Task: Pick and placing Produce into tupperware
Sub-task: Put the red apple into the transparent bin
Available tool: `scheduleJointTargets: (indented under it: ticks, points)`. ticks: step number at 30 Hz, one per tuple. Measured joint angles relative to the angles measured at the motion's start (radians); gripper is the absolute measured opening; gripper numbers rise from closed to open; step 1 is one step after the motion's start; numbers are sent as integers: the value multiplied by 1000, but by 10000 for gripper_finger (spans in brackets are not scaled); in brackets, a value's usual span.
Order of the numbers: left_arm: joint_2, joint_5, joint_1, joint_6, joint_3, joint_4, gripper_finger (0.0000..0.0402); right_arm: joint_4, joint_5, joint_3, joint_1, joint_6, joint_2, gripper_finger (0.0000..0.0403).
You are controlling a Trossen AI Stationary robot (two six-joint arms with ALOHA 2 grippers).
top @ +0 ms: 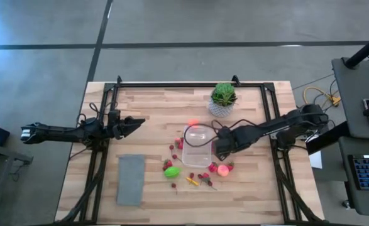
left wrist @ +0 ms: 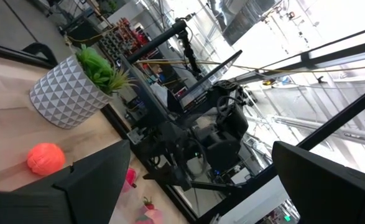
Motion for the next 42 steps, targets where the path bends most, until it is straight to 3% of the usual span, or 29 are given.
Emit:
scheduleJointTargets:
  ticks: [8, 20, 42]
  points:
    - [0, 0, 0, 0, 0, 0, 378, 5, 48, 5, -9, 89, 0, 283]
    - [0, 0, 0, 1, 0, -1, 378, 24, -22, -6, -13, -18, 87, 335]
    - [3, 0, 0, 1, 0, -1, 378, 157, -42, -60, -72, -228, 147, 329]
